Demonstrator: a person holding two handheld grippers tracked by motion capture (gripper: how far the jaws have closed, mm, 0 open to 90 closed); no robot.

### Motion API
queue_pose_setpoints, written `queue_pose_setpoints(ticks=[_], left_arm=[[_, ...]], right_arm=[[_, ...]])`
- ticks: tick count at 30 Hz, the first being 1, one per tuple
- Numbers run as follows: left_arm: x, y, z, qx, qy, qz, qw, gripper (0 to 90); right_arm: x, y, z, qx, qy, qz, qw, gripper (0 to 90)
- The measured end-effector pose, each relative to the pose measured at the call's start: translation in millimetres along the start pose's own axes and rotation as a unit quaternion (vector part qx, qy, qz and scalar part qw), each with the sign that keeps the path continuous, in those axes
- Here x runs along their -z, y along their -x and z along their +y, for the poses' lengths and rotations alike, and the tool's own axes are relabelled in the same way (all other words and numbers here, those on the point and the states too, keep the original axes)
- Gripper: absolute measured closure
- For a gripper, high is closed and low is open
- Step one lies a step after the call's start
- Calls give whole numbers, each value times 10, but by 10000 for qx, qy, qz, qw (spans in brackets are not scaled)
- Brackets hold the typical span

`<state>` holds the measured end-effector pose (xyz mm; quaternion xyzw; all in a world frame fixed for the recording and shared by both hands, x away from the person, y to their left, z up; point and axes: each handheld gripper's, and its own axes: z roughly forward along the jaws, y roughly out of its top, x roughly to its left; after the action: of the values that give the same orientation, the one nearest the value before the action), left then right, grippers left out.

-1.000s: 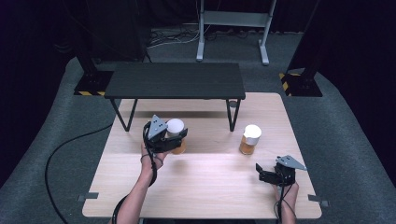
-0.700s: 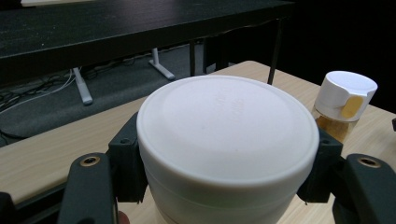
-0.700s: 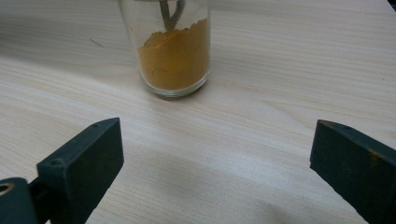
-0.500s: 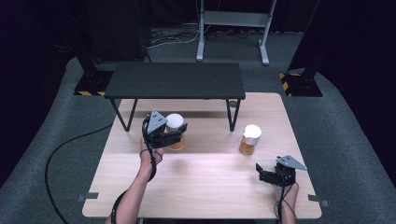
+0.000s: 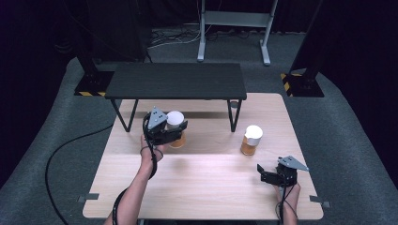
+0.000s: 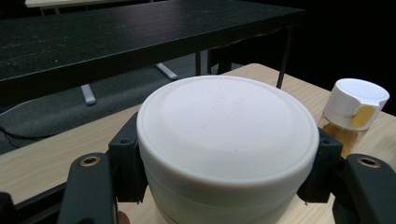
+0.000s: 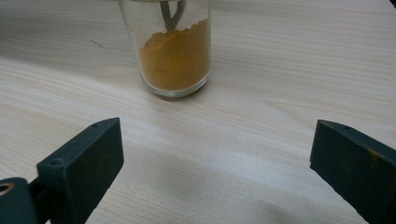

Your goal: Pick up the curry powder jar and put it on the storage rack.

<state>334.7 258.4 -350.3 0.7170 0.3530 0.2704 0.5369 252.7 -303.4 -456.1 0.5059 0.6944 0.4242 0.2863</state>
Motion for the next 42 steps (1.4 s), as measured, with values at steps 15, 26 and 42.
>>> queue_pose_setpoints(ticks=[15, 26, 42], left_arm=[[-19, -72, 55, 56, 28, 18, 10000, 333], [-26, -110, 127, 36, 26, 32, 10000, 333], [-33, -156, 231, -4, 20, -12, 10000, 333]], right_arm=[[-6, -1, 11, 9, -31, -2, 10000, 18], [-14, -8, 26, 23, -70, -12, 10000, 18], [-15, -8, 27, 24, -73, -12, 10000, 18]])
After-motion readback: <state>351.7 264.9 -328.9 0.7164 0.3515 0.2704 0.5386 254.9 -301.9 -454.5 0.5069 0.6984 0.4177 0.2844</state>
